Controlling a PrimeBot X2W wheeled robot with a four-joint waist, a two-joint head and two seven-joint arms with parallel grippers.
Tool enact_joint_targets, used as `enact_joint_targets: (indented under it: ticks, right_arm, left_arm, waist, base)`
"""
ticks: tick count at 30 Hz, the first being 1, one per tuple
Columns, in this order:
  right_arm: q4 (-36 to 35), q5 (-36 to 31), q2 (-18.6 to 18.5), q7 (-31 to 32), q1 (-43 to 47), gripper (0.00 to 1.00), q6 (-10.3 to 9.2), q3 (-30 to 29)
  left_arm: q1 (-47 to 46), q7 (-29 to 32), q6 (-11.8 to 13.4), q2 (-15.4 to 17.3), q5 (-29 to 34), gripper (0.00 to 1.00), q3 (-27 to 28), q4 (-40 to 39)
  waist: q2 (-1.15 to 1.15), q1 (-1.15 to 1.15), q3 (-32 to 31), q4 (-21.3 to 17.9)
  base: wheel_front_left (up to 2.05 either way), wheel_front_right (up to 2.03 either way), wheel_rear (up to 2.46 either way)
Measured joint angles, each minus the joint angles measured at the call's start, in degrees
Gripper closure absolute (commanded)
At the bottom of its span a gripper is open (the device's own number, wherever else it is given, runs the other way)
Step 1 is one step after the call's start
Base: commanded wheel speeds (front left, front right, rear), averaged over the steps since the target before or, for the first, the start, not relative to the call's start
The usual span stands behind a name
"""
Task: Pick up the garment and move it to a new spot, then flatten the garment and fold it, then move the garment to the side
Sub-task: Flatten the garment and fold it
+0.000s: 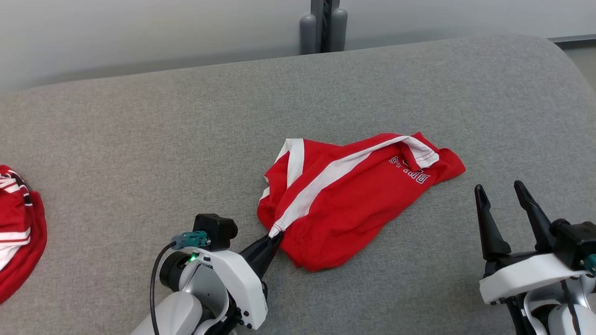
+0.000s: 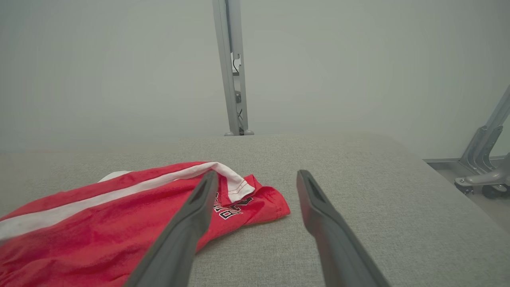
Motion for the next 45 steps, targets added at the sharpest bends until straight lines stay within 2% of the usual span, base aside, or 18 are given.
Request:
enact_joint_targets:
  ticks: [6, 12, 22, 23, 25, 29, 34, 39, 45]
  right_arm:
    - [3.4, -1.3, -2.1, 2.1, -4.2, 0.0, 0.0, -0.1]
    - [12.8, -1.4, -6.3, 4.2, -11.8, 0.0, 0.01, 2.3]
    - [28.0, 0.8, -8.2, 3.6, -21.6, 0.0, 0.0, 8.8]
    - [29.3, 0.8, -8.3, 3.6, -22.3, 0.22, 0.0, 9.2]
    - [31.3, 1.4, -8.4, 3.6, -23.5, 1.0, 0.0, 10.0]
    - [33.2, 3.0, -8.9, 2.4, -25.1, 1.0, 0.0, 11.5]
    - [31.9, 4.7, -10.3, -0.1, -26.4, 1.0, 0.0, 11.5]
    - [26.0, 5.4, -11.9, 0.5, -27.0, 1.0, 0.0, 11.6]
    - [14.0, 5.7, -13.5, 5.2, -27.2, 1.0, 0.0, 10.3]
  left_arm:
    - [-1.0, -0.5, 0.4, 0.9, 1.1, 1.0, 0.1, -0.8]
    - [-2.5, -0.5, 0.5, 1.4, 2.0, 1.0, -0.2, -1.9]
    - [-4.5, -1.4, -0.4, 0.8, 2.9, 1.0, -1.2, -2.3]
    - [-4.6, -1.8, -0.5, 0.8, 3.0, 1.0, -1.2, -2.3]
    - [-4.6, -2.1, -0.5, 0.9, 3.2, 1.0, -1.2, -2.4]
    - [-4.9, -3.3, -0.5, 1.4, 3.7, 1.0, -1.1, -2.8]
    - [-5.7, -5.7, -0.4, 2.5, 4.7, 1.0, 0.1, -5.0]
    - [-7.6, -7.4, 0.5, 5.6, 6.7, 1.0, 2.1, -9.5]
    - [-10.9, -8.1, 2.0, 9.6, 8.8, 1.0, 5.5, -16.5]
  waist:
    - [0.0, 0.0, 1.0, 0.4]
    - [0.0, 0.0, 2.5, 2.3]
    - [0.0, 0.0, 5.7, 6.0]
    - [0.0, 0.0, 6.0, 6.2]
    - [0.0, 0.0, 6.4, 6.5]
    - [0.0, 0.0, 6.9, 6.7]
    - [0.0, 0.0, 6.5, 6.3]
    - [0.0, 0.0, 5.0, 5.6]
    - [0.0, 0.0, 2.7, 4.9]
  base:
    - [0.0, 0.0, 0.0]
    - [0.0, 0.0, 0.0]
    - [0.0, 0.0, 0.0]
    - [0.0, 0.0, 0.0]
    - [0.0, 0.0, 0.0]
    - [0.0, 0.0, 0.0]
    - [0.0, 0.0, 0.0]
    - [0.0, 0.0, 0.0]
    - [0.0, 0.0, 0.0]
